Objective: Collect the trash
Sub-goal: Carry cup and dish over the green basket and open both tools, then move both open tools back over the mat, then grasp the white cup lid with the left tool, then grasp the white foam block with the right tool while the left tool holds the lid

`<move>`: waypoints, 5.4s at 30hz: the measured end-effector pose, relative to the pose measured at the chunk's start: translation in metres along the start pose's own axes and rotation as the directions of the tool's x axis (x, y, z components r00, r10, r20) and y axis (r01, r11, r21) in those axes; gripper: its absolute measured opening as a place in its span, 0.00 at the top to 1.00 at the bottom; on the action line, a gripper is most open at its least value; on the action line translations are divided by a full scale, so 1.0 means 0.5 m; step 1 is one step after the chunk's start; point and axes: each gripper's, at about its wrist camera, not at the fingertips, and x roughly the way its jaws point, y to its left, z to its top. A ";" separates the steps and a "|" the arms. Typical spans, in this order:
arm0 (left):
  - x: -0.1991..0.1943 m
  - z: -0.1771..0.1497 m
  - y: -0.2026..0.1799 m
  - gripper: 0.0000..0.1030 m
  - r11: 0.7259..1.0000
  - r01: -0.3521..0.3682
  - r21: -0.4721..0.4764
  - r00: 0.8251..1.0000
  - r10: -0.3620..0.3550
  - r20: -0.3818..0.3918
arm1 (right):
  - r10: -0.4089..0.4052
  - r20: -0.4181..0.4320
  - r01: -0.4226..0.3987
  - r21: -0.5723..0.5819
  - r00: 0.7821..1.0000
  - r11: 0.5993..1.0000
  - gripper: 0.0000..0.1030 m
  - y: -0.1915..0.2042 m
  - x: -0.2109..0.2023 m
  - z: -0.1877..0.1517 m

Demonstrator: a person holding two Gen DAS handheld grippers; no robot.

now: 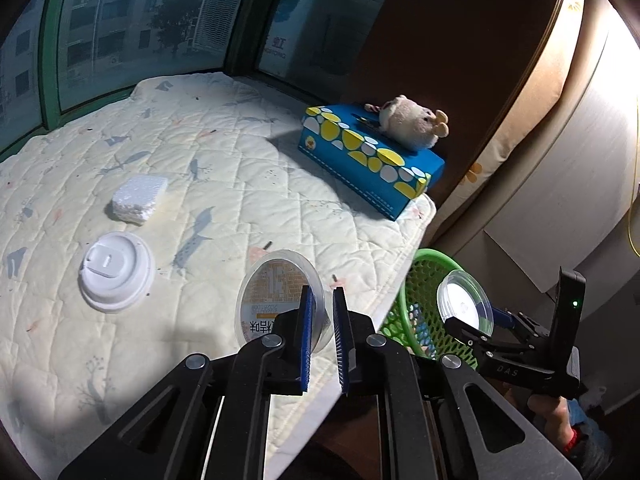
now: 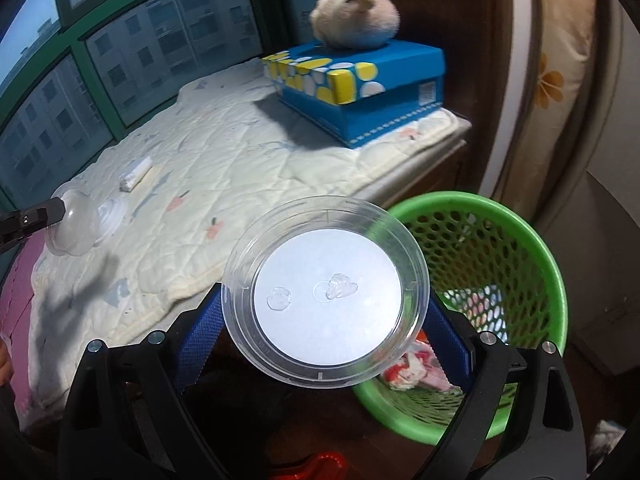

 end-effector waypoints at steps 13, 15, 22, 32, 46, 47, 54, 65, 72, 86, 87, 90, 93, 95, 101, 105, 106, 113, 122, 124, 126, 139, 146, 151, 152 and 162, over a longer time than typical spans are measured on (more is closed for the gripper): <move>0.092 0.002 -0.163 0.90 0.990 0.104 0.100 0.992 -0.096 -0.084 | -0.088 -0.073 0.098 0.148 0.993 0.984 0.10 -0.187 0.019 -0.042; 0.105 0.002 -0.180 0.90 0.988 0.111 0.110 0.990 -0.101 -0.097 | -0.088 -0.081 0.100 0.157 0.993 0.982 0.10 -0.200 0.027 -0.046; 0.144 -0.004 -0.230 0.90 0.981 0.136 0.141 0.983 -0.116 -0.144 | -0.080 -0.081 0.094 0.190 0.993 0.977 0.07 -0.226 0.031 -0.052; 0.221 -0.034 -0.312 0.90 0.964 0.189 0.187 0.961 -0.142 -0.239 | -0.072 -0.013 0.073 0.246 0.997 0.966 0.07 -0.260 -0.038 -0.063; 0.320 -0.082 -0.389 0.85 0.948 0.251 0.195 0.915 -0.167 -0.367 | -0.064 0.040 0.048 0.323 0.997 0.945 0.07 -0.303 -0.095 -0.092; 0.322 -0.084 -0.389 0.79 0.947 0.261 0.187 0.910 -0.177 -0.374 | -0.063 0.041 0.046 0.327 0.997 0.944 0.07 -0.305 -0.097 -0.094; 0.305 -0.085 -0.372 0.60 0.954 0.248 0.169 0.919 -0.177 -0.352 | -0.054 0.046 0.035 0.334 0.997 0.942 0.07 -0.303 -0.108 -0.097; 0.202 -0.060 -0.251 0.47 0.986 0.108 0.127 0.972 -0.077 -0.224 | 0.005 0.067 -0.020 0.236 0.998 0.971 0.07 -0.213 -0.114 -0.061; 0.138 -0.033 -0.129 0.34 0.999 -0.039 0.029 0.989 0.043 -0.142 | 0.066 0.054 -0.073 0.140 0.996 0.987 0.07 -0.117 -0.091 -0.025; 0.037 0.010 0.203 0.19 0.906 -0.408 -0.113 0.913 0.404 -0.059 | 0.186 0.018 -0.185 -0.022 0.982 0.982 0.07 0.073 -0.030 0.043; 0.037 0.011 0.222 0.18 0.898 -0.425 -0.114 0.905 0.420 -0.065 | 0.193 0.014 -0.193 -0.030 0.981 0.981 0.07 0.085 -0.025 0.047; 0.048 0.016 0.272 0.17 0.886 -0.449 -0.120 0.893 0.441 -0.086 | 0.208 0.003 -0.207 -0.052 0.978 0.977 0.07 0.117 -0.012 0.056; 0.062 0.017 0.304 0.17 0.890 -0.439 -0.120 0.898 0.428 -0.104 | 0.219 -0.013 -0.219 -0.071 0.976 0.973 0.07 0.145 0.004 0.062; 0.074 0.016 0.317 0.17 0.892 -0.439 -0.109 0.897 0.428 -0.115 | 0.225 -0.022 -0.226 -0.082 0.974 0.971 0.07 0.162 0.013 0.066; 0.110 0.019 0.335 0.14 0.895 -0.438 -0.081 0.895 0.426 -0.135 | 0.235 -0.042 -0.238 -0.097 0.971 0.966 0.07 0.195 0.038 0.080; 0.129 0.026 0.346 0.14 0.897 -0.436 -0.070 0.894 0.424 -0.147 | 0.237 -0.053 -0.241 -0.107 0.970 0.964 0.07 0.211 0.052 0.089; 0.132 0.027 0.349 0.14 0.897 -0.437 -0.070 0.894 0.424 -0.146 | 0.238 -0.055 -0.243 -0.111 0.970 0.964 0.07 0.215 0.055 0.091; 0.143 0.026 0.363 0.20 0.906 -0.418 -0.069 0.902 0.406 -0.146 | 0.242 -0.067 -0.249 -0.139 0.968 0.958 0.07 0.248 0.076 0.107; 0.088 0.015 0.376 0.21 0.905 -0.408 -0.119 0.911 0.395 -0.113 | 0.252 -0.081 -0.263 -0.185 0.964 0.947 0.07 0.299 0.113 0.134; 0.058 0.014 0.390 0.21 0.902 -0.403 -0.153 0.915 0.392 -0.099 | 0.254 -0.090 -0.268 -0.200 0.963 0.943 0.07 0.319 0.126 0.143; 0.026 0.011 0.401 0.21 0.896 -0.406 -0.179 0.914 0.398 -0.083 | 0.262 -0.096 -0.277 -0.215 0.960 0.937 0.07 0.341 0.142 0.152; -0.106 -0.005 0.446 0.21 0.877 -0.405 -0.259 0.910 0.415 -0.016 | 0.294 -0.148 -0.328 -0.345 0.944 0.880 0.07 0.535 0.287 0.222; -0.112 -0.017 0.463 0.21 0.877 -0.394 -0.275 0.915 0.404 -0.021 | 0.262 -0.173 -0.309 -0.368 0.950 0.877 0.08 0.593 0.377 0.253; -0.103 -0.022 0.471 0.21 0.877 -0.392 -0.277 0.916 0.400 -0.029 | 0.236 -0.200 -0.296 -0.375 0.951 0.878 0.13 0.621 0.427 0.255; -0.101 -0.023 0.473 0.21 0.878 -0.390 -0.279 0.917 0.397 -0.032 | 0.236 -0.205 -0.298 -0.369 0.950 0.880 0.14 0.623 0.434 0.255; -0.097 -0.027 0.476 0.21 0.878 -0.383 -0.287 0.920 0.390 -0.035 | 0.213 -0.187 -0.268 -0.353 0.959 0.896 0.31 0.623 0.440 0.260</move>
